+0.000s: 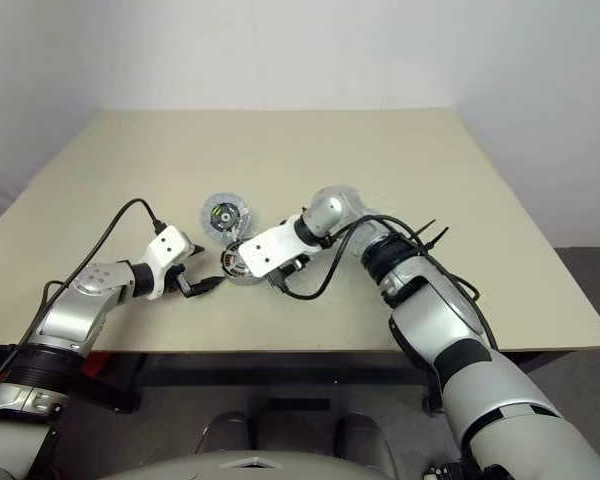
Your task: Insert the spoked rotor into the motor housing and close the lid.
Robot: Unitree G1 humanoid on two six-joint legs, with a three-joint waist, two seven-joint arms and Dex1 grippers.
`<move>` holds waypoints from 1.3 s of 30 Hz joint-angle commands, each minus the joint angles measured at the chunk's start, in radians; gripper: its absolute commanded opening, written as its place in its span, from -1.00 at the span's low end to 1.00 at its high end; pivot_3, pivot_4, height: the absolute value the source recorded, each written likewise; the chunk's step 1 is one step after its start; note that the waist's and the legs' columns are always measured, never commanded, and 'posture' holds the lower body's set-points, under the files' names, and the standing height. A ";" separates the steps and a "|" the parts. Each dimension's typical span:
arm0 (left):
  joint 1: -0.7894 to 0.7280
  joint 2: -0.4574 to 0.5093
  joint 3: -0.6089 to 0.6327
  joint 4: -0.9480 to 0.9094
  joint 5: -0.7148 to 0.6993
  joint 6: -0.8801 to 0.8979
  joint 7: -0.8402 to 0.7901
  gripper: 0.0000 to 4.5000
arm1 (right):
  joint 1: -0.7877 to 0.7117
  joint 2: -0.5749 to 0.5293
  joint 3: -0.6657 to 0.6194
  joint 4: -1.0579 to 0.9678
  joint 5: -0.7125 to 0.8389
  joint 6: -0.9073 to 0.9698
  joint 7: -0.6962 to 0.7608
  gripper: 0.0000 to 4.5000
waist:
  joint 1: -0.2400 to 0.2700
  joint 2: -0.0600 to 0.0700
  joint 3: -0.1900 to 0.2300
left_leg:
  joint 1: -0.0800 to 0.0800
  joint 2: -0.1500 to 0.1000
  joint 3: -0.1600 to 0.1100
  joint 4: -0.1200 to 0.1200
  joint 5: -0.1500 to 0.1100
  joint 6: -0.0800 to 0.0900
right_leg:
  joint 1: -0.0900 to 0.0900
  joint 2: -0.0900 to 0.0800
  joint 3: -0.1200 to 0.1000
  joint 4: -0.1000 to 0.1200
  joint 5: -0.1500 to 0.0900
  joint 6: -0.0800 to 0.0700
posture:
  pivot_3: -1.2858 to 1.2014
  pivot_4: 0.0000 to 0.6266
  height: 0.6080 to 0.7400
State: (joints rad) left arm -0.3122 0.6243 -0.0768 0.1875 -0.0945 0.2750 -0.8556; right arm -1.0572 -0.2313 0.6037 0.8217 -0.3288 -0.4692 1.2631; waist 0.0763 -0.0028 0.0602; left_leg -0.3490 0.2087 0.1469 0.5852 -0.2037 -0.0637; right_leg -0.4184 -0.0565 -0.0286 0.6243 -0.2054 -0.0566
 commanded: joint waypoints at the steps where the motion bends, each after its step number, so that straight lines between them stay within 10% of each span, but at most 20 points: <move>1: -0.016 0.006 0.021 -0.025 -0.007 -0.006 0.007 1.00 | -0.017 -0.001 0.012 0.040 -0.030 -0.049 -0.020 0.15 | -0.001 0.000 0.000 | 0.000 0.000 0.000 0.001 0.000 0.000 | 0.000 0.000 0.000 0.000 0.000 0.000 | 0.03 -1.00 1.00; 24: -0.014 -0.004 0.024 -0.021 -0.003 -0.010 0.033 1.00 | -0.031 0.072 0.014 0.178 -0.105 -0.124 -0.102 0.15 | -0.007 0.001 0.000 | 0.000 0.001 0.000 0.012 -0.002 0.002 | 0.000 0.000 0.001 0.012 0.000 0.000 | 0.03 -1.00 1.00; 31: -0.007 -0.002 0.027 -0.021 -0.004 -0.015 0.039 1.00 | -0.037 0.069 0.013 0.197 -0.122 -0.134 -0.133 -0.71 | -0.007 0.001 0.000 | 0.000 0.001 0.000 0.012 -0.002 0.003 | -0.001 0.000 0.001 0.012 0.000 0.000 | 0.03 -1.00 1.00; 39: -0.011 0.000 0.028 -0.018 -0.004 -0.017 0.041 1.00 | -0.044 0.066 0.006 0.213 -0.134 -0.138 -0.177 -0.71 | -0.008 0.001 0.000 | 0.000 0.001 0.000 0.012 -0.002 0.003 | -0.001 -0.001 0.001 0.012 0.000 0.000 | 0.03 -1.00 1.00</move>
State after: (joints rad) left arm -0.3063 0.6148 -0.0751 0.1871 -0.0939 0.2780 -0.8204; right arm -1.0851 -0.1614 0.6034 1.0244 -0.4447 -0.6031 1.0928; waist 0.0681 -0.0021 0.0607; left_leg -0.3486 0.2098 0.1468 0.5976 -0.2056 -0.0611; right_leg -0.4196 -0.0570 -0.0270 0.6362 -0.2057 -0.0570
